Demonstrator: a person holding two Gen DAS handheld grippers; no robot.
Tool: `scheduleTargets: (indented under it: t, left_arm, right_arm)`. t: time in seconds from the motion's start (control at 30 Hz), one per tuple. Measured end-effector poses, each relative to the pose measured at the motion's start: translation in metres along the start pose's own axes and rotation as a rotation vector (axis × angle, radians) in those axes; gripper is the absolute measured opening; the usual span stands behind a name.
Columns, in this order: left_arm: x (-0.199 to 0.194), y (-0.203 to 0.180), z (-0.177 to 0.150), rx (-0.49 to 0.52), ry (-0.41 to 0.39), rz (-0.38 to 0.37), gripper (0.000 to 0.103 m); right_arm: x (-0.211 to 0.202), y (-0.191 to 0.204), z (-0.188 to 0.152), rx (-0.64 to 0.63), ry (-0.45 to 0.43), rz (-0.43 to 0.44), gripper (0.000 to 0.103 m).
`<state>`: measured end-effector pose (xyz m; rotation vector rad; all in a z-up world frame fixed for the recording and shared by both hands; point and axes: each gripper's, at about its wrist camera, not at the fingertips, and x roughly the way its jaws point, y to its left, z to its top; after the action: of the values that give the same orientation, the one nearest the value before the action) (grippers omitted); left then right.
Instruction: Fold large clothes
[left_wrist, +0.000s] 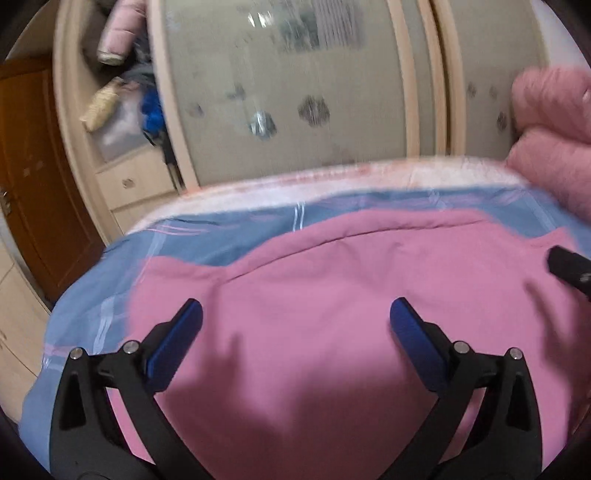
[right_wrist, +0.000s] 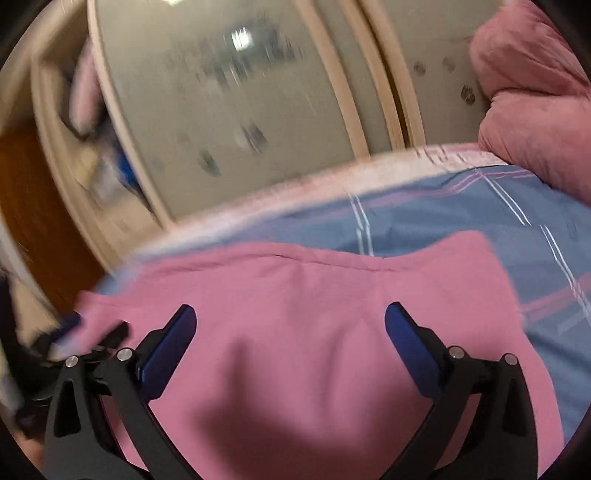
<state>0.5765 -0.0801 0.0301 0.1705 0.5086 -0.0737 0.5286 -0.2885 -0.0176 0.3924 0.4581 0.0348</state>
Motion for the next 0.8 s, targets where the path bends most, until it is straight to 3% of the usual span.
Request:
scheduleTargets:
  t: [0.1, 0.17, 0.27, 0.37, 0.53, 0.67, 0.8]
  left_arm:
    - [-0.088, 0.009, -0.038, -0.002, -0.074, -0.019, 0.101]
    - [-0.151, 0.015, -0.083, -0.003, -0.09, -0.042, 0.101]
    - [-0.211, 0.028, -0.149, -0.103, -0.05, -0.1, 0.101]
    - [-0.246, 0.029, -0.188, -0.156, -0.008, -0.084, 0.101]
    - [-0.269, 0.027, -0.211, -0.167, 0.034, -0.031, 0.101]
    - [-0.294, 0.018, -0.21, -0.105, -0.018, 0.018, 0.101]
    - [-0.307, 0.021, -0.21, -0.144, -0.035, -0.023, 0.101]
  right_arm:
    - [-0.095, -0.004, -0.041, -0.023, -0.071, 0.063, 0.102]
    - [-0.158, -0.006, -0.084, -0.067, -0.096, 0.032, 0.102]
    - [-0.207, 0.004, -0.13, -0.183, -0.036, -0.032, 0.102]
    - [-0.241, 0.01, -0.168, -0.198, -0.022, -0.075, 0.102]
    - [-0.267, 0.038, -0.197, -0.238, 0.007, -0.106, 0.102]
    - [-0.28, 0.057, -0.203, -0.313, 0.004, -0.116, 0.102]
    - [-0.289, 0.058, -0.203, -0.306, -0.014, -0.106, 0.102]
